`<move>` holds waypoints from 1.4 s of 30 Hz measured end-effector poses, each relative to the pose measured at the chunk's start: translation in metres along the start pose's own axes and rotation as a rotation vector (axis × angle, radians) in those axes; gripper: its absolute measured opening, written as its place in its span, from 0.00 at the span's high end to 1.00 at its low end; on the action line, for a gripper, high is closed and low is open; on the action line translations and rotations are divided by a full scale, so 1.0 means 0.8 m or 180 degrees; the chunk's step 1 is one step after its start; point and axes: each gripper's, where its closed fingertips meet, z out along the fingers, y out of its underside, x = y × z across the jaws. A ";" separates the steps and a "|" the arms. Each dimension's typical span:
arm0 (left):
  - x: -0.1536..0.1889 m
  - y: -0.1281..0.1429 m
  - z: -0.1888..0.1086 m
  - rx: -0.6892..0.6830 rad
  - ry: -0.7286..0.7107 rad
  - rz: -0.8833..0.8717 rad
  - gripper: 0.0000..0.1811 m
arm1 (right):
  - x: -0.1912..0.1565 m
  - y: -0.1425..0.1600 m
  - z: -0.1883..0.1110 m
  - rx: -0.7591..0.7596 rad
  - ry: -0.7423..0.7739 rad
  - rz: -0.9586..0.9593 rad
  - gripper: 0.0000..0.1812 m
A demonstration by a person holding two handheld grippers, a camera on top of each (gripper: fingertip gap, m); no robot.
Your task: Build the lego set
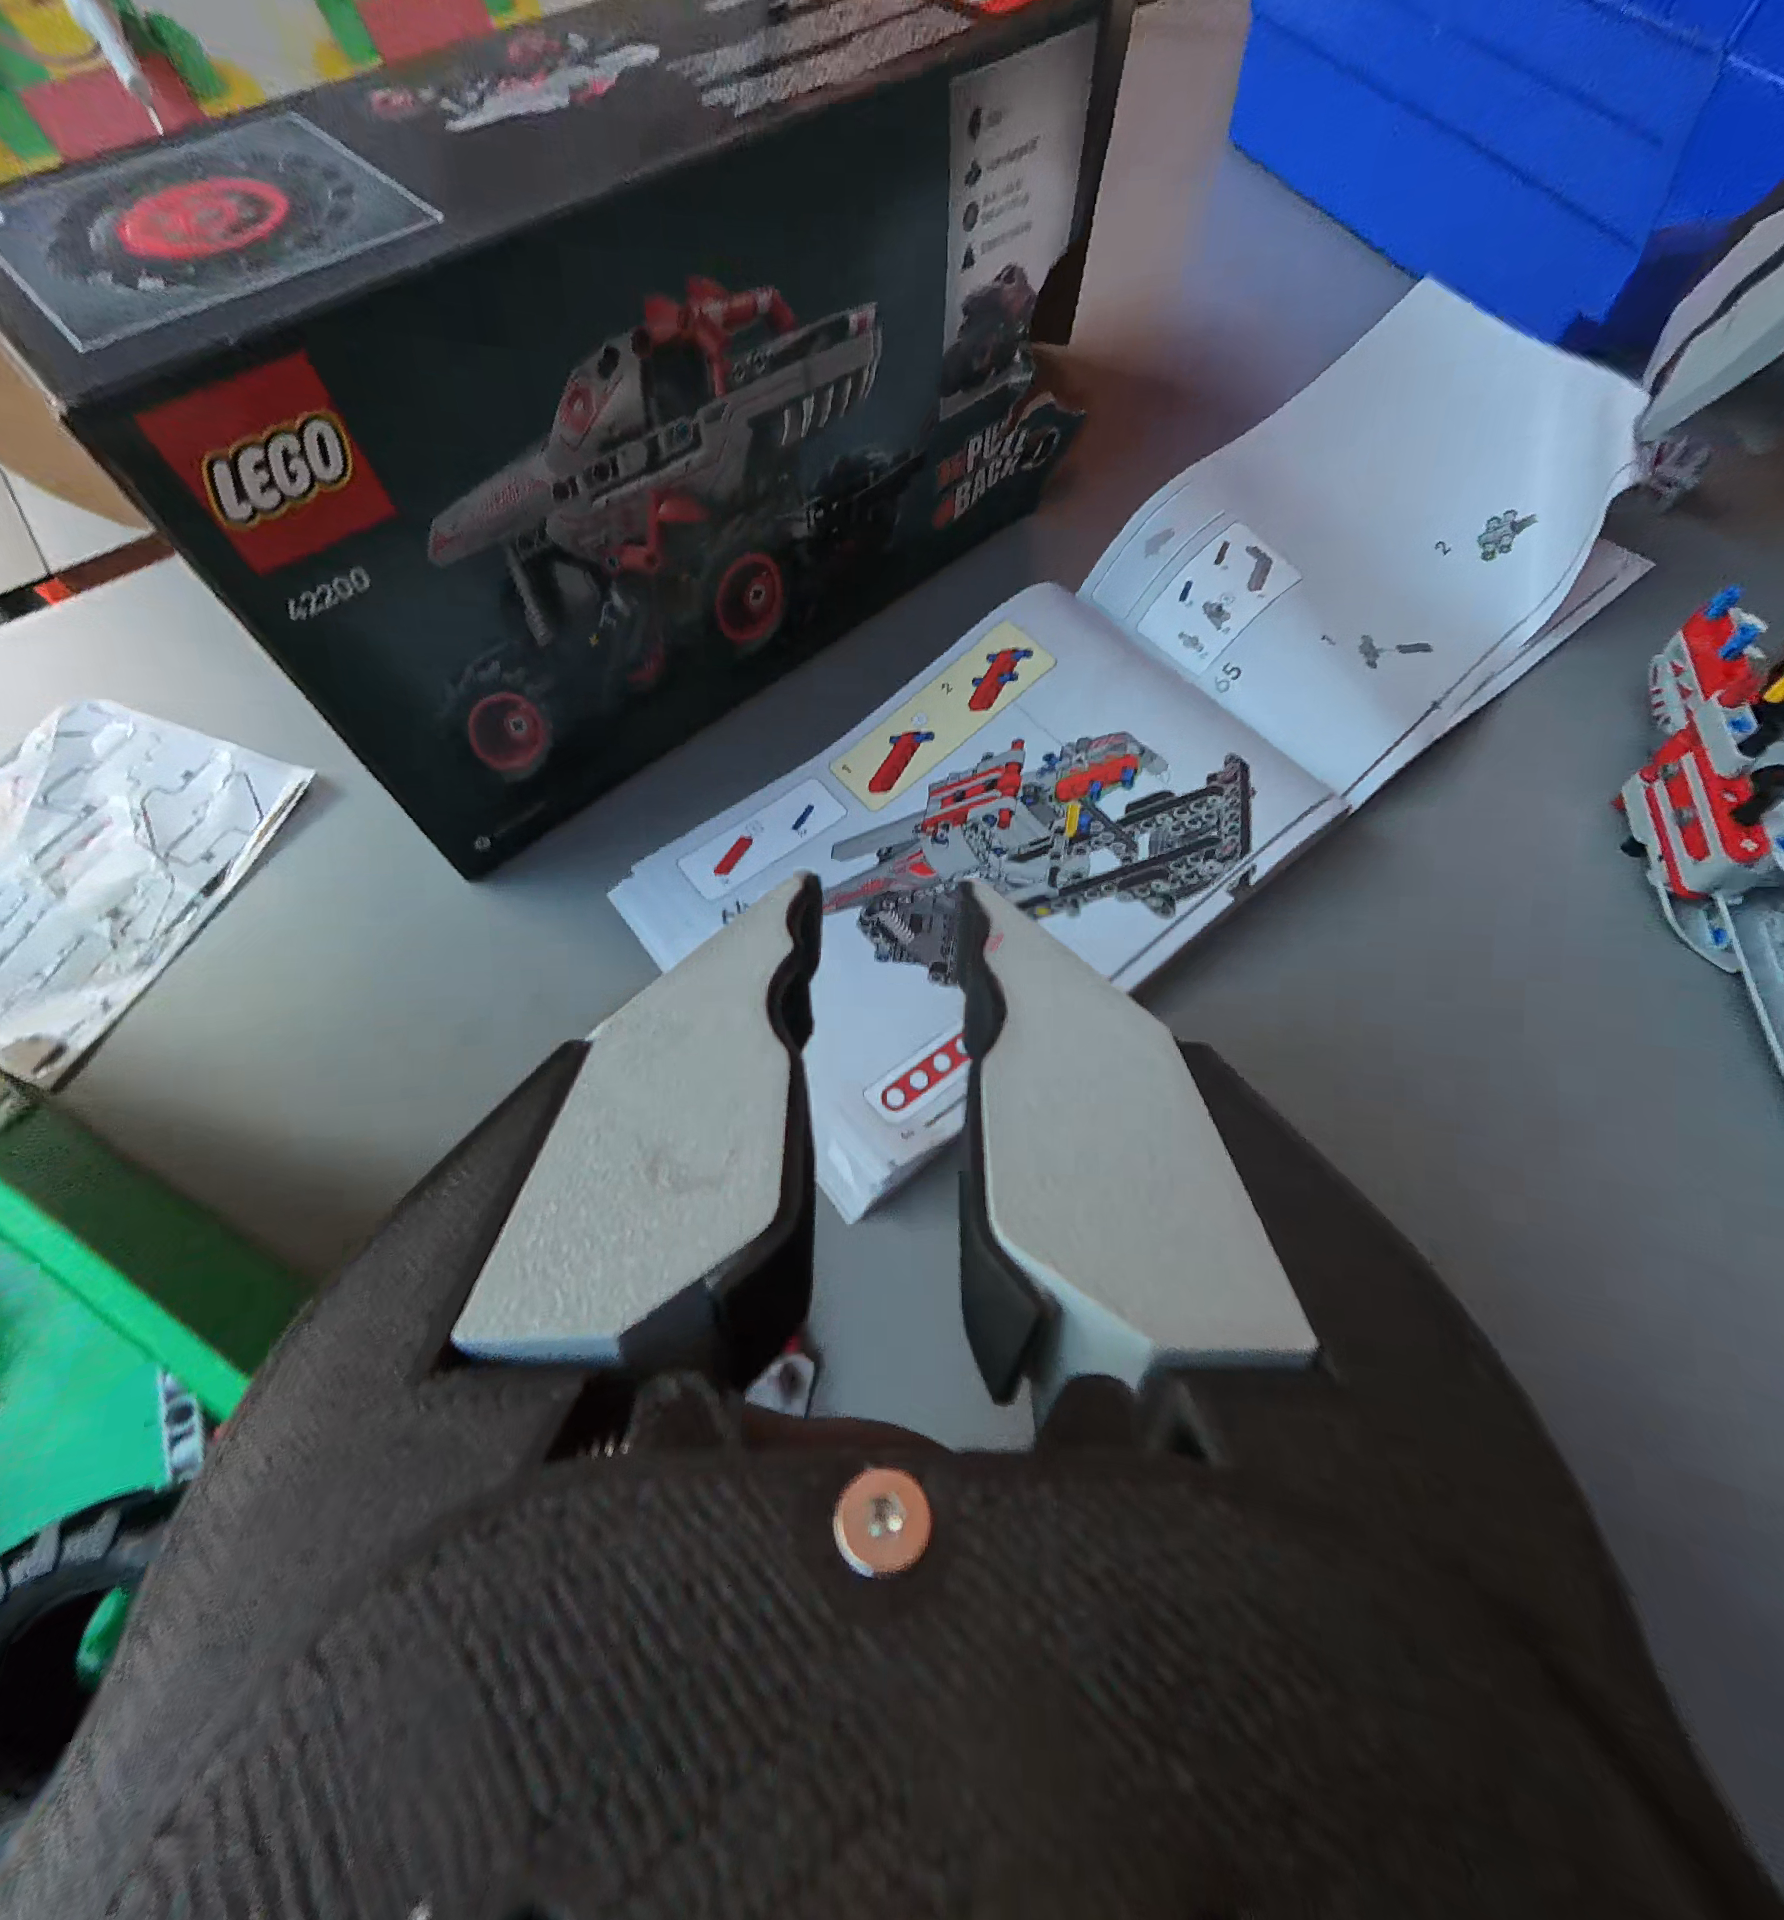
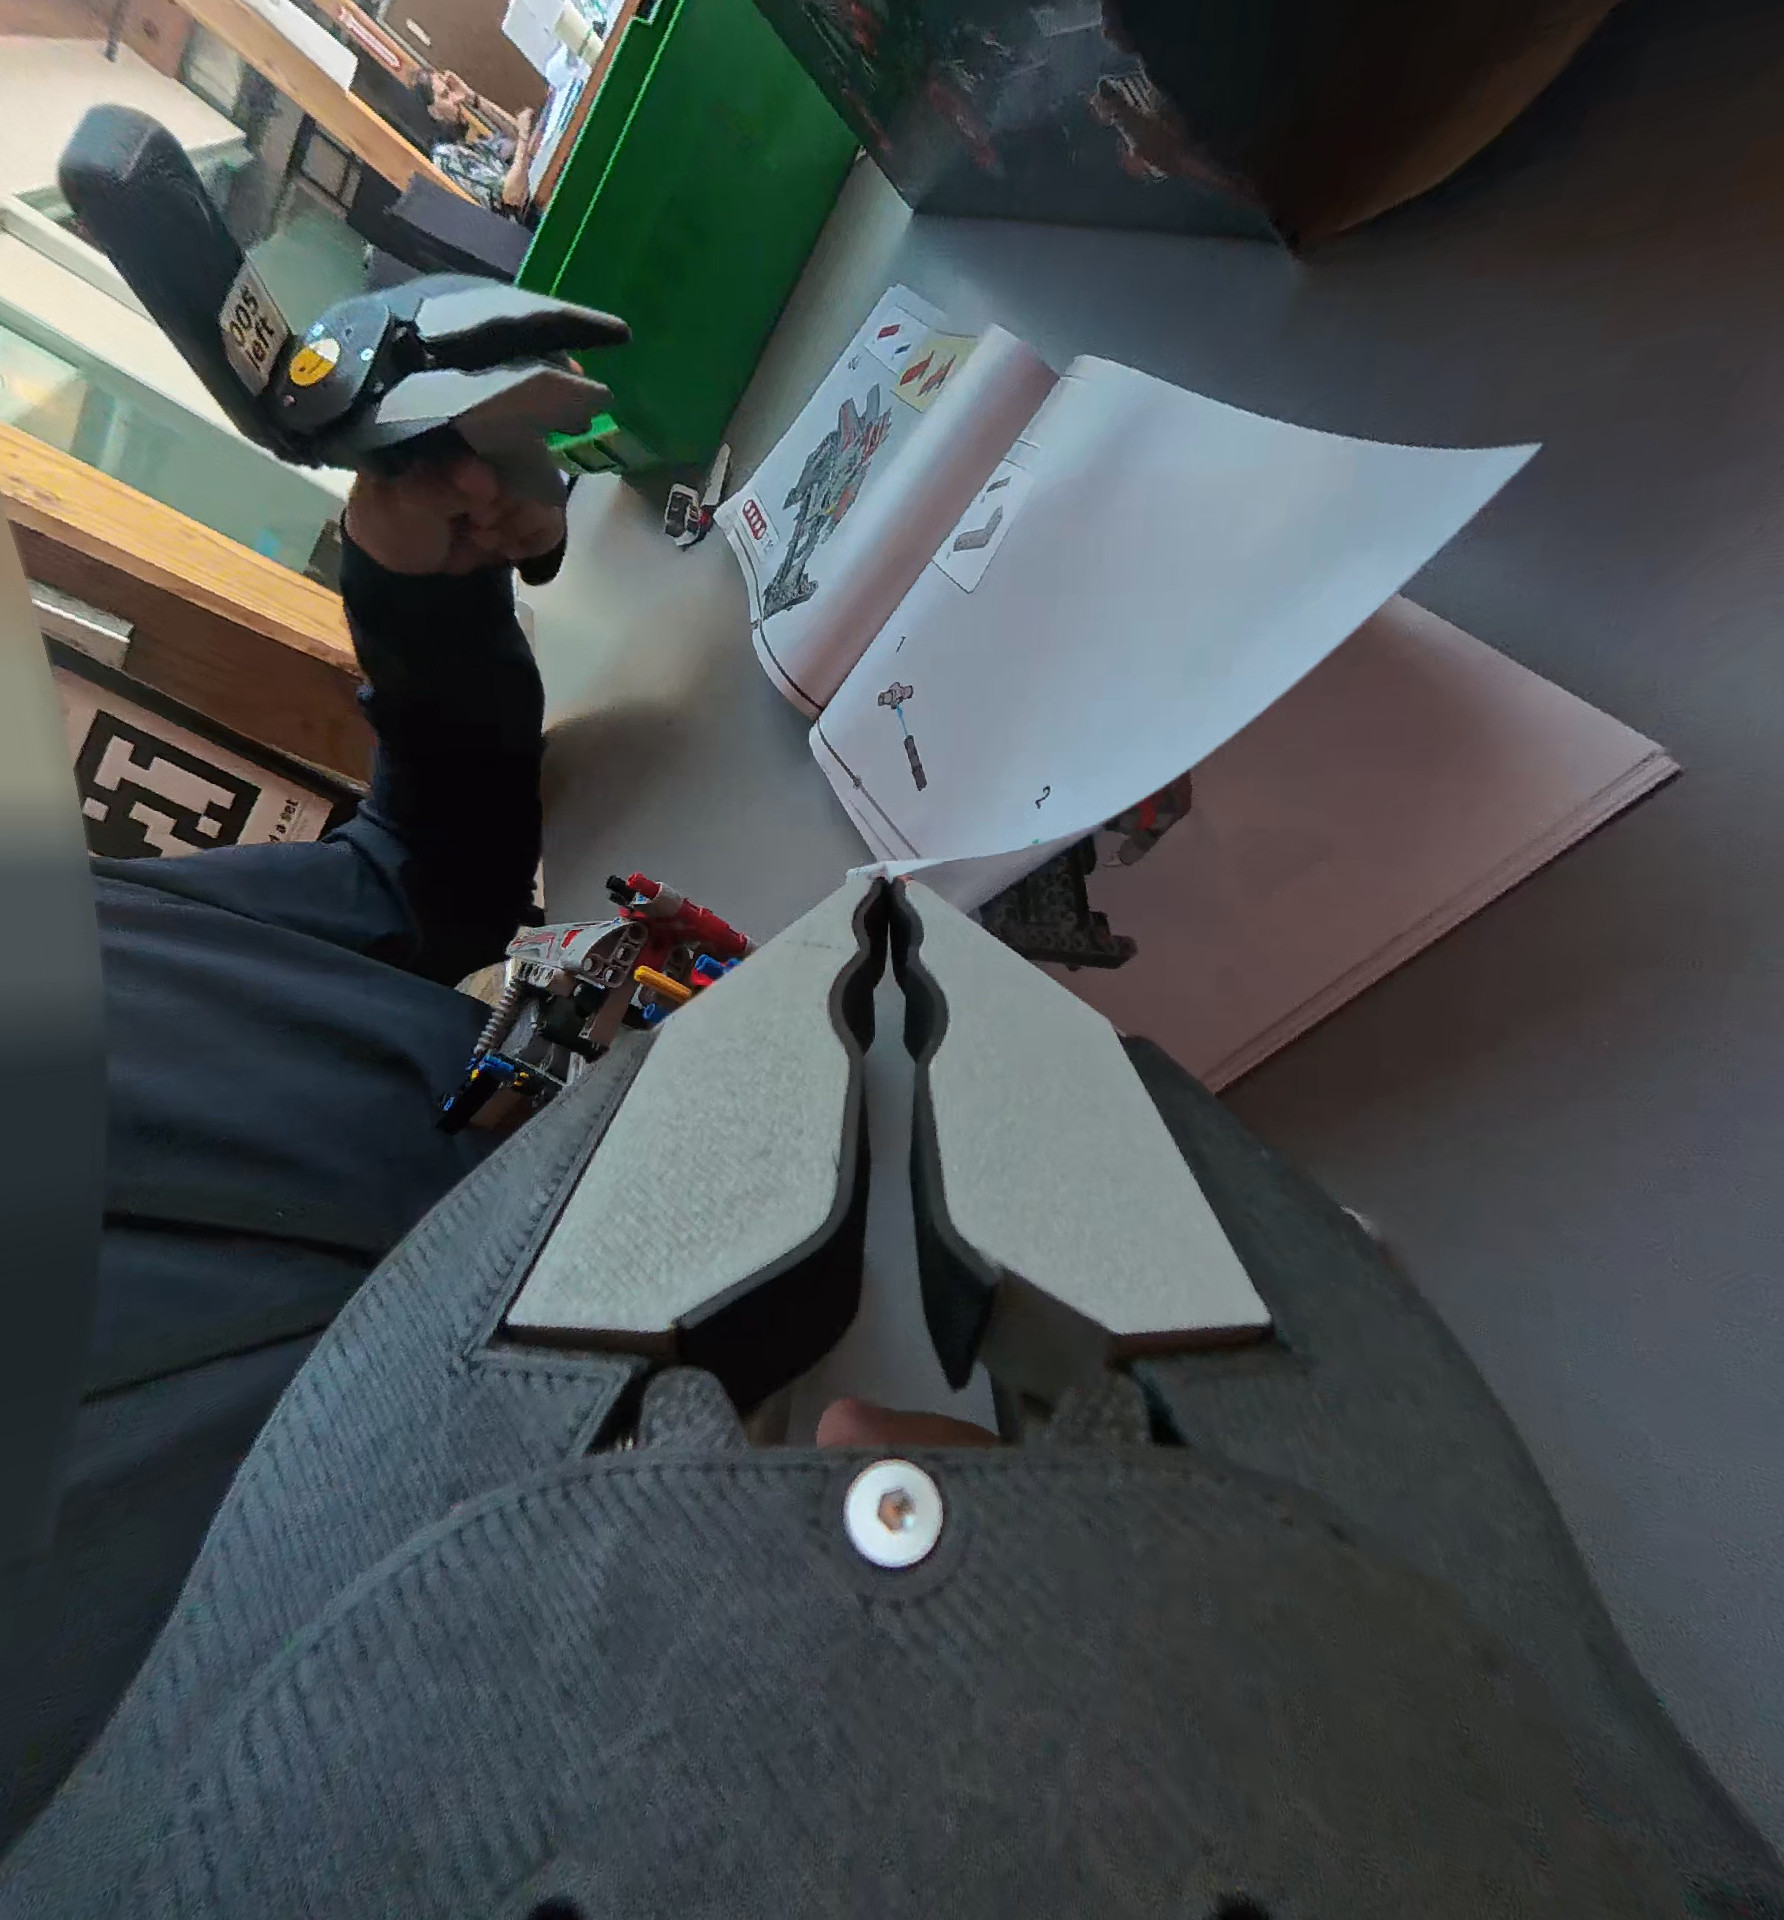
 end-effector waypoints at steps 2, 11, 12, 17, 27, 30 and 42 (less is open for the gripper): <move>-0.004 -0.014 0.009 0.0091 0.0005 0.0012 0.87 | 0.004 0.002 0.000 -0.0030 0.0051 -0.0009 1.00; -0.024 -0.039 0.022 0.0459 -0.0025 -0.0089 0.85 | 0.037 -0.002 -0.013 0.0058 0.0465 0.0044 1.00; -0.024 -0.036 0.021 0.0481 -0.0030 -0.0106 0.85 | 0.037 -0.002 -0.013 0.0054 0.0449 0.0046 1.00; -0.027 -0.031 0.014 0.0555 -0.0130 -0.0071 0.85 | 0.019 -0.005 -0.015 0.0085 0.0110 0.0077 1.00; -0.016 -0.015 0.029 0.0347 -0.0108 0.0098 0.84 | 0.011 -0.008 -0.020 0.0109 -0.0029 0.0017 1.00; -0.013 -0.014 0.032 0.0338 -0.0092 0.0105 0.84 | 0.008 -0.007 -0.019 0.0083 -0.0038 -0.0026 1.00; -0.008 -0.008 0.043 0.0274 -0.0067 0.0116 0.84 | 0.004 0.002 -0.016 -0.0042 -0.0091 -0.0083 1.00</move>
